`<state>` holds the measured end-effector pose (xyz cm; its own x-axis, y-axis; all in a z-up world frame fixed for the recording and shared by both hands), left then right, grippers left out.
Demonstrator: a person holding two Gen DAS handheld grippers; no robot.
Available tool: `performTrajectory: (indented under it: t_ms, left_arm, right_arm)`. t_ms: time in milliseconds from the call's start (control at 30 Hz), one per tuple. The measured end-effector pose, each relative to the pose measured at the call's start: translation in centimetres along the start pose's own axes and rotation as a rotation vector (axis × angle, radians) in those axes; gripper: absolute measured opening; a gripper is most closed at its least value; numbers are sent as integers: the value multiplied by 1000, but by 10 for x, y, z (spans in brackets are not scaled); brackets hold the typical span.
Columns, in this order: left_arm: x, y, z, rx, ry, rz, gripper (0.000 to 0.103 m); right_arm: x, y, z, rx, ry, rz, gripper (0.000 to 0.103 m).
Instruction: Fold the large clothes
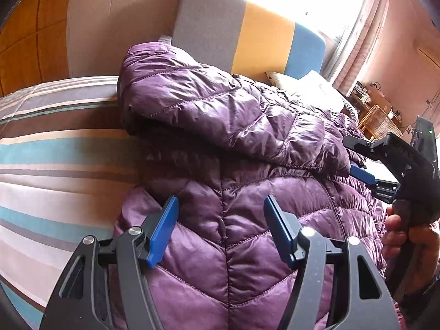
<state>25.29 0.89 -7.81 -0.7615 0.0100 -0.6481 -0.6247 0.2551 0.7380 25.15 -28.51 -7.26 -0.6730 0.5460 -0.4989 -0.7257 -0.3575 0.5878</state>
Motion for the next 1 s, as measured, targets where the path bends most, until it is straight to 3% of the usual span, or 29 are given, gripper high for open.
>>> performTrajectory:
  t_ms: [100, 133, 200, 267, 467, 733, 867, 1000]
  left_arm:
    - [-2, 3, 2, -4, 6, -3, 64]
    - [-3, 5, 1, -5, 8, -6, 64]
    - [-7, 9, 2, -6, 5, -19, 64]
    - [-14, 14, 4, -4, 8, -39, 64]
    - [-41, 19, 9, 2, 22, -88, 64]
    - [-86, 4, 8, -19, 8, -134, 64]
    - [-106, -16, 4, -38, -18, -127, 64]
    - [-110, -48, 2, -68, -38, -64, 64]
  right_arm:
    - [-7, -14, -8, 55, -38, 7, 71]
    - [-9, -19, -9, 66, -39, 18, 59]
    - [-12, -25, -9, 58, -3, 58, 24]
    - [-13, -20, 1, 63, 54, 45, 11]
    - [-41, 6, 25, 75, 182, -48, 11]
    - [-86, 13, 3, 190, 222, -103, 11]
    - [-99, 0, -13, 237, 230, -96, 11]
    - [-101, -16, -34, 292, 217, -63, 11]
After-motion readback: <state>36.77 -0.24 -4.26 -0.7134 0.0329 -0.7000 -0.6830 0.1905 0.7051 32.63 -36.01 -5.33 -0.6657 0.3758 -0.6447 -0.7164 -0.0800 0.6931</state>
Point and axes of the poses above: each gripper's, at about its wrist camera, not at the fingertips, and y roughly against the way its jaws point, z to its left, x to its underside, the point moved 2 cm from there along -y, roughly the way its jaws point, and after that the axes turned 5 degrees about -x, right-handed, at the moved point
